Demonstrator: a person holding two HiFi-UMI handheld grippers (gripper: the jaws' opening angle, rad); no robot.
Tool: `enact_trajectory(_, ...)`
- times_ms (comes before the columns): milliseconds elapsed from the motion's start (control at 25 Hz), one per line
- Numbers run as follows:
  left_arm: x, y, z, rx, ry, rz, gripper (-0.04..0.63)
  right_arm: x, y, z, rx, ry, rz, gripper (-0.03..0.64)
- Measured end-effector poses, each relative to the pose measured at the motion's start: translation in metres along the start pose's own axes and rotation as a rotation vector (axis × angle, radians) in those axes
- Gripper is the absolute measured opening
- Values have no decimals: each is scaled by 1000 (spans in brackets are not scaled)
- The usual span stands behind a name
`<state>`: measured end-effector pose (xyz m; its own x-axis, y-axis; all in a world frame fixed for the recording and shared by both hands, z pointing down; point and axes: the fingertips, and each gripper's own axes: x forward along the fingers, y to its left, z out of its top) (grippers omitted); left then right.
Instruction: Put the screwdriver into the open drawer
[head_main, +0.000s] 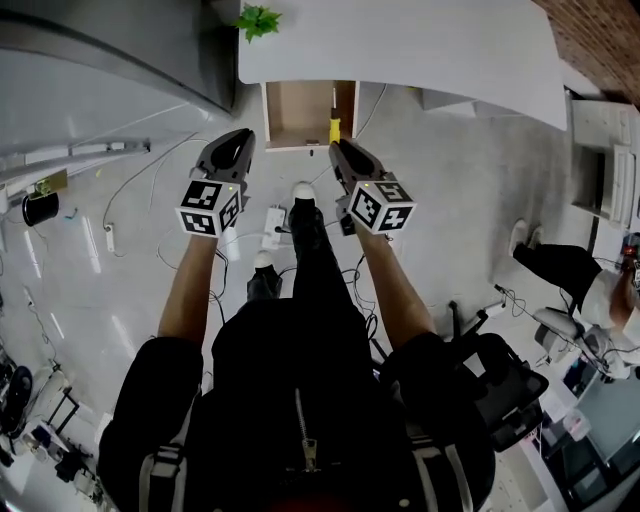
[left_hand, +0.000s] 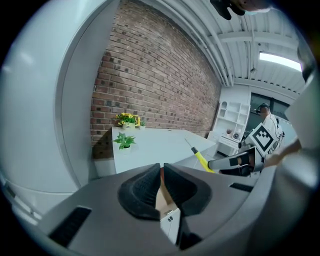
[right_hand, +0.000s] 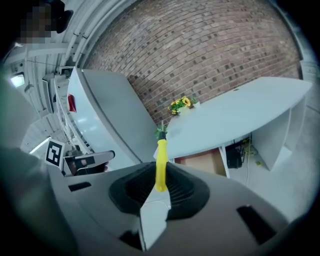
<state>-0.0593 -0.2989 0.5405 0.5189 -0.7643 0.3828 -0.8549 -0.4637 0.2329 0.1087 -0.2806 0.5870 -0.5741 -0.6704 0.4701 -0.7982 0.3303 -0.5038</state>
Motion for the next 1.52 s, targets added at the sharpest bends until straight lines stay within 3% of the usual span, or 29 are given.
enact_trajectory(400,13,29,-35,-69,39,60,40,76,-51,-70,67,167,-45,72)
enact_trajectory(840,26,52,-82,-154,76,109,40,152,-109,-127,155,271,-96,61)
enact_trajectory(1040,21,57,-110,-194,101,144,40,174,-138,-137,168,283,-142,8)
enact_trajectory(1200,14,59,-128,-215,132,167,40,187,-153,-143,154,303,-160,8)
enact_trajectory(1520,7,62,-137,-216,107,198,40,185,-163,-158,157,332,-181,8)
